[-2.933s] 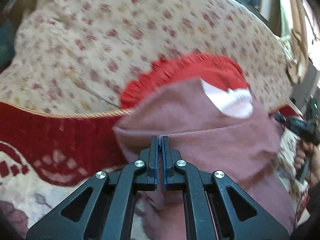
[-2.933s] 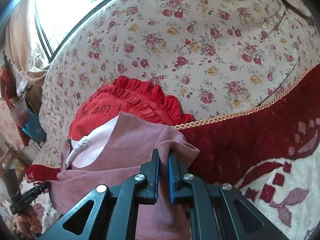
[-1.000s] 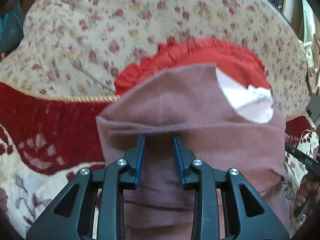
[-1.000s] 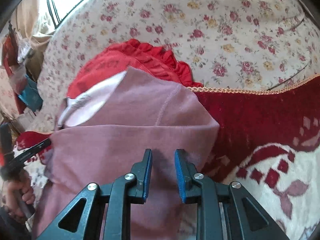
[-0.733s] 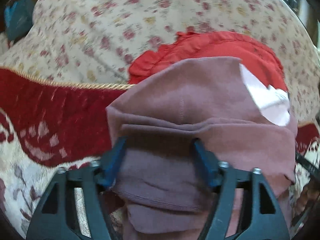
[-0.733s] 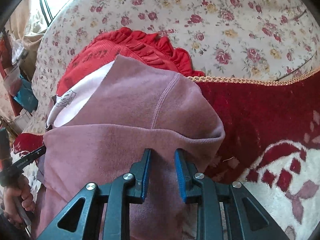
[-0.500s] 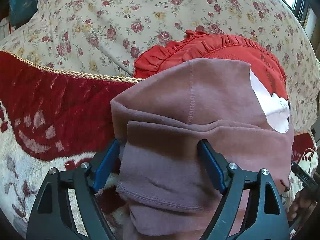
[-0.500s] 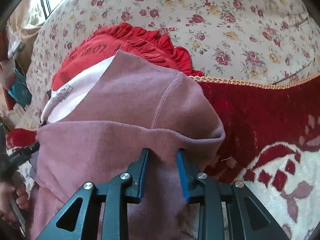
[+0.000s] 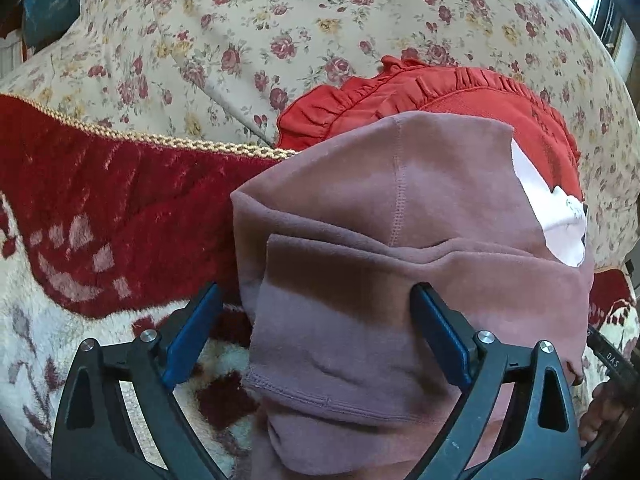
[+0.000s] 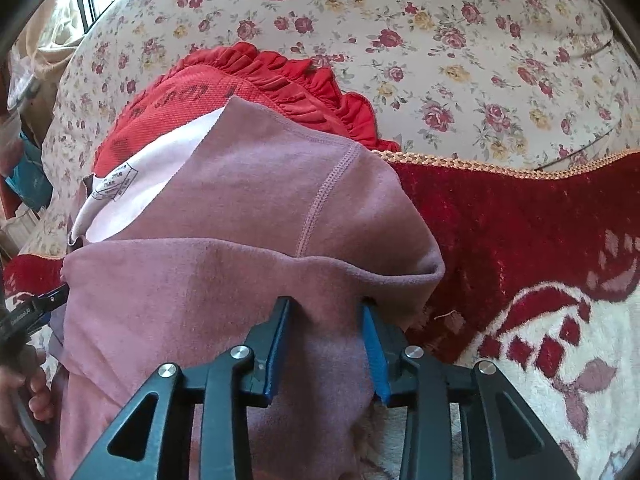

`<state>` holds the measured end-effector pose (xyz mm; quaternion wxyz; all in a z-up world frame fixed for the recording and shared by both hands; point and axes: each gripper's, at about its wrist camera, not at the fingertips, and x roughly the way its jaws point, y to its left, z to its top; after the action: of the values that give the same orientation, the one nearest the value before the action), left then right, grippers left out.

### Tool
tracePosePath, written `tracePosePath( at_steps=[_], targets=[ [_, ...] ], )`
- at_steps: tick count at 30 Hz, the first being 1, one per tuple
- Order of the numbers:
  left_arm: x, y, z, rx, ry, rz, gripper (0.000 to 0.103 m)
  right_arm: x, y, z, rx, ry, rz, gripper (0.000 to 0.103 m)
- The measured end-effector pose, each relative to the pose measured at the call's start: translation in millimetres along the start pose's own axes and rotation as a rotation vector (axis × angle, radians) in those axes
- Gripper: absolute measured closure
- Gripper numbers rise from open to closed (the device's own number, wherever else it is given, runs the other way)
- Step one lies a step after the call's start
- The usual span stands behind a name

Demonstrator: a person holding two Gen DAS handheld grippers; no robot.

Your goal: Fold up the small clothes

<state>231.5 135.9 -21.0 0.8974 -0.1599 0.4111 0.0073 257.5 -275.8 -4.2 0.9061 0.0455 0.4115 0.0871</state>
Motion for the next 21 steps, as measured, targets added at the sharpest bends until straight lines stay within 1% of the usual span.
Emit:
tracePosePath(
  at_steps=[1, 3, 6, 8, 12, 15, 21],
  targets=[
    [-2.4, -1.5, 0.2, 0.008, -0.008, 0.010, 0.008, -0.2, 0.7, 0.2, -0.003, 0.001, -0.003, 0.069],
    [-12.8, -8.9, -0.8, 0.049, -0.048, 0.057, 0.008, -1.2, 1.4, 0.4, -0.010, 0.004, -0.009, 0.069],
    [-33.3, -21.5, -2.3, 0.110, -0.111, 0.126, 0.008, -8.2, 7.6, 1.9, -0.033, -0.004, -0.041, 0.069],
    [-47.2, -28.0, -3.6, 0.137, -0.157, 0.160, 0.008, -18.9, 14.2, 0.0, -0.054, -0.021, -0.051, 0.069],
    [-77.5, -41.1, -11.0, 0.182, -0.220, 0.199, 0.008, -51.9, 33.4, -10.3, -0.100, -0.068, -0.033, 0.069],
    [-96.6, -47.4, -20.1, 0.212, -0.234, 0.193, 0.008, -79.2, 47.9, -19.0, -0.131, -0.102, -0.026, 0.069],
    [-122.7, -57.9, -30.4, 0.231, -0.262, 0.165, 0.008, -132.3, 60.9, -46.3, -0.117, -0.164, -0.018, 0.069]
  ],
)
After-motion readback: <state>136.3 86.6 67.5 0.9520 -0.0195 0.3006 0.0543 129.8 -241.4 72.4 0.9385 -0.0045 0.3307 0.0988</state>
